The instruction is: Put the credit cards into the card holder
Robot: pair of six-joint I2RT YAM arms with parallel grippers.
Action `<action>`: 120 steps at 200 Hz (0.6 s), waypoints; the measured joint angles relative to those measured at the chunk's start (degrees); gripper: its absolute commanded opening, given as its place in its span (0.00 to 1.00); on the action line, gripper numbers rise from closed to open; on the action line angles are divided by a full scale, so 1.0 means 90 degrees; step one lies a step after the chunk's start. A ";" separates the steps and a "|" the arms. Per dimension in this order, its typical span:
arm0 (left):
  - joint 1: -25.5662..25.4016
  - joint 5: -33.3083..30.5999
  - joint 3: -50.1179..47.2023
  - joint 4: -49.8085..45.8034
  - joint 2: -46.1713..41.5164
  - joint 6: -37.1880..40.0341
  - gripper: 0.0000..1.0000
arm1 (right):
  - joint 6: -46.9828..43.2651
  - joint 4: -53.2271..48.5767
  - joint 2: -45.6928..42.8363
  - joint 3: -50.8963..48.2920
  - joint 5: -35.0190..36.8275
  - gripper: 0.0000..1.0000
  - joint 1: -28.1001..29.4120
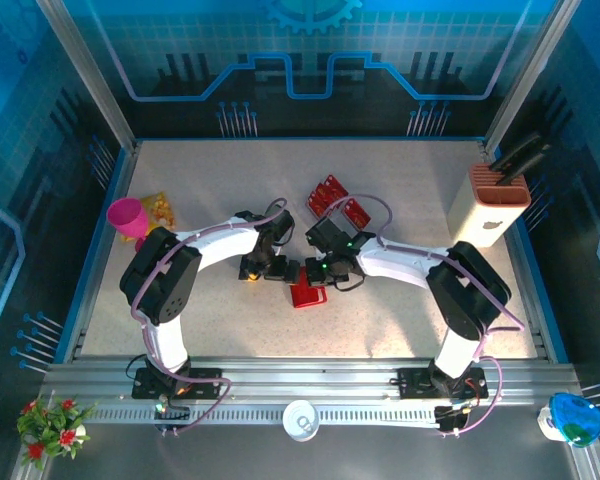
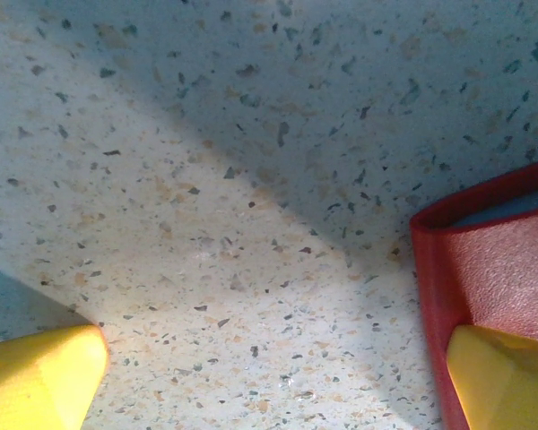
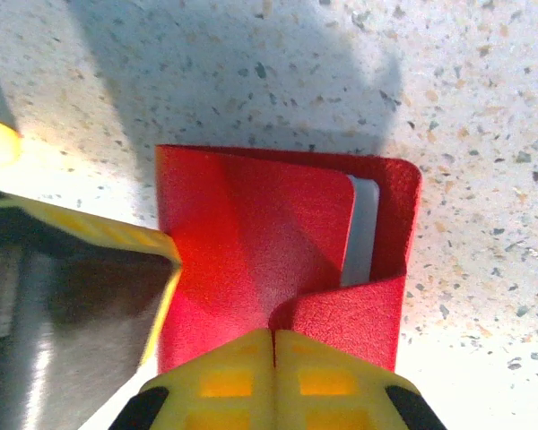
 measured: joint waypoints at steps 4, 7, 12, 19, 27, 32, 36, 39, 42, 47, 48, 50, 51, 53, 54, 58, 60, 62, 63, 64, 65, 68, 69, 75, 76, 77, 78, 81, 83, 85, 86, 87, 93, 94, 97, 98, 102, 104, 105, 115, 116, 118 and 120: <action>-0.0007 -0.0012 0.0000 -0.0002 0.0000 -0.0002 0.99 | 0.0019 -0.0002 -0.0017 0.0000 -0.0027 0.00 -0.0002; -0.0012 -0.0015 0.0000 -0.0002 0.0000 0.0000 0.99 | 0.0019 -0.0005 -0.0027 0.0000 -0.0041 0.00 -0.0002; -0.0017 -0.0024 0.0000 -0.0002 0.0000 0.0000 0.99 | 0.0022 -0.0005 -0.0034 0.0002 -0.0070 0.00 -0.0002; -0.0022 -0.0036 0.0000 -0.0002 0.0000 0.0000 0.99 | 0.0024 -0.0005 -0.0036 0.0002 -0.0119 0.00 0.0000; -0.0029 -0.0049 0.0000 -0.0002 0.0000 0.0002 0.99 | 0.0039 -0.0010 -0.0036 0.0002 -0.0146 0.00 0.0000; -0.0032 -0.0058 0.0000 -0.0002 0.0000 0.0000 0.99 | 0.0041 -0.0010 -0.0036 0.0002 -0.0158 0.00 0.0000; -0.0036 -0.0061 0.0000 -0.0002 0.0000 0.0000 0.99 | 0.0041 -0.0012 -0.0036 0.0005 -0.0163 0.00 0.0000; -0.0036 -0.0063 0.0000 -0.0002 0.0000 0.0000 0.99 | 0.0044 -0.0012 -0.0036 0.0007 -0.0163 0.00 0.0000; -0.0036 -0.0063 0.0000 -0.0002 0.0000 0.0000 0.99 | 0.0044 -0.0012 -0.0036 0.0012 -0.0163 0.00 0.0000; -0.0039 -0.0063 0.0000 -0.0002 0.0000 0.0000 0.99 | 0.0044 -0.0012 -0.0036 0.0015 -0.0163 0.00 0.0000; -0.0039 -0.0063 0.0000 -0.0002 0.0000 0.0002 0.99 | 0.0044 -0.0012 -0.0036 0.0015 -0.0163 0.00 0.0000; -0.0039 -0.0063 0.0000 -0.0005 0.0000 0.0000 0.99 | 0.0044 -0.0012 -0.0036 0.0015 -0.0163 0.00 0.0000; -0.0039 -0.0063 0.0000 -0.0002 0.0000 0.0002 0.99 | 0.0044 -0.0012 -0.0036 0.0015 -0.0163 0.00 0.0002; -0.0041 -0.0066 0.0000 -0.0005 0.0000 0.0002 0.99 | 0.0044 -0.0012 -0.0036 0.0017 -0.0163 0.00 0.0002; -0.0041 -0.0066 0.0000 -0.0002 0.0000 0.0002 0.99 | 0.0044 -0.0015 -0.0036 0.0017 -0.0163 0.00 0.0002; -0.0041 -0.0066 0.0000 -0.0002 0.0000 0.0002 0.99 | 0.0044 -0.0015 -0.0036 0.0019 -0.0163 0.00 0.0005; -0.0041 -0.0066 0.0000 -0.0002 0.0000 0.0002 0.99 | 0.0044 -0.0012 -0.0034 0.0019 -0.0163 0.00 0.0005; -0.0041 -0.0066 0.0000 -0.0005 0.0000 0.0002 0.99 | 0.0044 -0.0012 -0.0034 0.0019 -0.0163 0.00 0.0005; -0.0041 -0.0066 0.0000 -0.0005 0.0000 0.0002 0.99 | 0.0044 -0.0012 -0.0032 0.0019 -0.0163 0.00 0.0005; -0.0041 -0.0066 0.0000 -0.0005 0.0000 0.0002 0.99 | 0.0044 -0.0012 -0.0029 0.0019 -0.0163 0.00 0.0005; -0.0041 -0.0066 0.0000 -0.0002 0.0000 0.0002 0.99 | 0.0044 -0.0012 -0.0029 0.0022 -0.0163 0.00 0.0005; -0.0041 -0.0066 0.0000 -0.0005 0.0002 0.0002 0.99 | 0.0044 -0.0015 -0.0029 0.0022 -0.0163 0.00 0.0005; -0.0041 -0.0066 0.0000 -0.0005 0.0002 0.0002 0.99 | 0.0044 -0.0015 -0.0027 0.0022 -0.0163 0.00 0.0005; -0.0041 -0.0068 0.0000 -0.0005 0.0005 0.0002 0.99 | 0.0044 -0.0012 -0.0017 0.0027 -0.0163 0.00 0.0005; -0.0041 -0.0068 0.0000 -0.0005 0.0005 0.0002 0.99 | 0.0044 -0.0012 -0.0015 0.0027 -0.0160 0.00 0.0005; -0.0041 -0.0068 0.0000 -0.0002 0.0005 0.0002 0.99 | 0.0044 -0.0010 -0.0010 0.0027 -0.0163 0.00 0.0005; -0.0041 -0.0068 0.0000 -0.0005 0.0005 0.0002 0.99 | 0.0044 -0.0012 -0.0007 0.0027 -0.0163 0.00 0.0005; -0.0041 -0.0066 0.0000 -0.0005 0.0005 0.0002 0.99 | 0.0044 -0.0015 0.0000 0.0032 -0.0163 0.00 0.0005; -0.0041 -0.0068 0.0000 -0.0005 0.0005 0.0002 0.99 | 0.0044 -0.0015 0.0007 0.0034 -0.0160 0.00 0.0005; -0.0041 -0.0068 0.0000 -0.0005 0.0005 0.0002 0.99 | 0.0044 -0.0012 0.0015 0.0039 -0.0163 0.00 0.0005; -0.0041 -0.0068 0.0000 -0.0005 0.0005 0.0002 0.99 | 0.0044 -0.0012 0.0019 0.0039 -0.0163 0.00 0.0005; -0.0041 -0.0068 0.0000 -0.0005 0.0005 0.0002 0.99 | 0.0044 -0.0010 0.0027 0.0041 -0.0163 0.00 0.0005; -0.0041 -0.0066 0.0000 -0.0005 0.0005 0.0005 0.99 | 0.0044 -0.0012 0.0058 0.0061 -0.0163 0.00 0.0005; -0.0041 -0.0068 0.0000 -0.0005 0.0005 0.0005 0.99 | 0.0044 -0.0012 0.0063 0.0061 -0.0163 0.00 0.0005; -0.0041 -0.0068 0.0000 -0.0005 0.0005 0.0005 0.99 | 0.0044 -0.0007 0.0080 0.0068 -0.0165 0.00 0.0005; -0.0041 -0.0068 0.0002 -0.0005 0.0005 0.0005 0.99 | 0.0044 -0.0007 0.0090 0.0073 -0.0165 0.00 0.0005; -0.0041 -0.0068 0.0002 -0.0002 0.0005 0.0005 0.99 | 0.0044 -0.0015 0.0114 0.0087 -0.0165 0.00 0.0005; -0.0041 -0.0066 0.0002 -0.0005 0.0005 0.0005 0.99 | 0.0044 -0.0019 0.0129 0.0092 -0.0165 0.00 0.0005; -0.0041 -0.0068 0.0002 -0.0005 0.0005 0.0005 0.99 | 0.0044 -0.0019 0.0136 0.0095 -0.0168 0.00 0.0005; -0.0041 -0.0066 0.0005 -0.0005 0.0005 0.0005 0.99 | 0.0044 -0.0027 0.0197 0.0129 -0.0185 0.00 0.0005; -0.0041 -0.0066 0.0005 -0.0005 0.0005 0.0005 0.99 | 0.0044 -0.0029 0.0202 0.0134 -0.0182 0.00 0.0005; -0.0041 -0.0066 0.0005 -0.0005 0.0005 0.0005 0.99 | 0.0044 -0.0029 0.0216 0.0136 -0.0185 0.00 0.0005; -0.0041 -0.0066 0.0005 -0.0005 0.0005 0.0005 0.99 | 0.0044 -0.0032 0.0226 0.0143 -0.0185 0.00 0.0005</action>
